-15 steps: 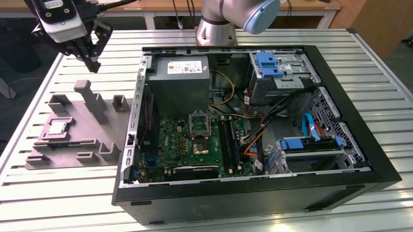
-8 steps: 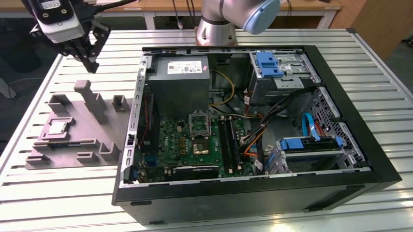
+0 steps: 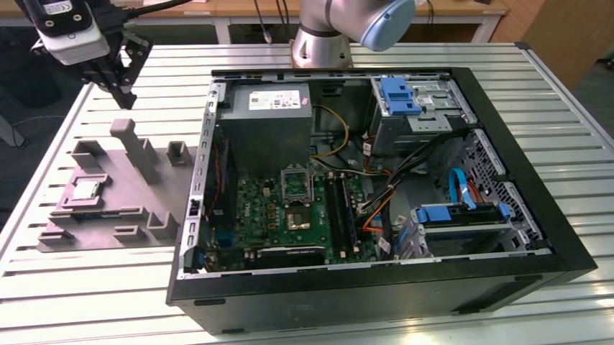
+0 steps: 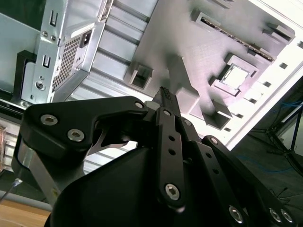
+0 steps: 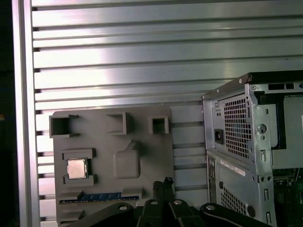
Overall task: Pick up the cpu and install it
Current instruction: 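Reach for the cpu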
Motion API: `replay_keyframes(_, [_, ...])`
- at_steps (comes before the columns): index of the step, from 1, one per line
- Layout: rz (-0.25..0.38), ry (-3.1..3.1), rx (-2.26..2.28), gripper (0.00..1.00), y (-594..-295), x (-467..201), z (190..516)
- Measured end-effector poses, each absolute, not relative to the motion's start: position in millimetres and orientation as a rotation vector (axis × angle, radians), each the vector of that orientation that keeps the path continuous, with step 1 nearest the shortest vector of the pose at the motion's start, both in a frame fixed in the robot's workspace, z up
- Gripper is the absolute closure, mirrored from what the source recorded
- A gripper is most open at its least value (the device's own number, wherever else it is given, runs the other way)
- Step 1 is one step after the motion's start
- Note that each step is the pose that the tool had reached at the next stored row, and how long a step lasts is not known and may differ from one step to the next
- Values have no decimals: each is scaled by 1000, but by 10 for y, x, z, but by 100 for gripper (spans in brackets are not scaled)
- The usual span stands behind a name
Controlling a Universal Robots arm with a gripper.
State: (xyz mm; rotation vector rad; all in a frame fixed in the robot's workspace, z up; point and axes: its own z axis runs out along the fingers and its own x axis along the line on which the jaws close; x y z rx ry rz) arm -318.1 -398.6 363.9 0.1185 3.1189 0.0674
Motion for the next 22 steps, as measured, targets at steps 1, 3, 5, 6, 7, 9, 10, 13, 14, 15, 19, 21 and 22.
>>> replay_keyframes(1, [67,3119,118,89,-3986,-3191,3637])
replay_keyframes(3, [67,3119,118,89,-3986,-3208,3636])
replay_keyframes(5, [67,3119,118,89,-3985,-3230,3635])
replay_keyframes(6, [67,3119,118,89,-3985,-3238,3634])
replay_keyframes(7, [67,3119,119,89,-3985,-3242,3634])
replay_keyframes(9, [67,3119,118,89,-3985,-3250,3633])
replay_keyframes(10, [67,3119,118,89,-3985,-3254,3632])
replay_keyframes(13, [67,3119,118,89,-3985,-3261,3631])
replay_keyframes(14, [67,3119,118,89,-3985,-3262,3630])
replay_keyframes(15, [67,3119,118,89,-3985,-3264,3630])
replay_keyframes(19, [68,3119,119,89,-3985,-3268,3626])
replay_keyframes(21, [67,3119,119,89,-3985,-3273,3626])
replay_keyframes(22, [67,3119,118,89,-3985,-3275,3626])
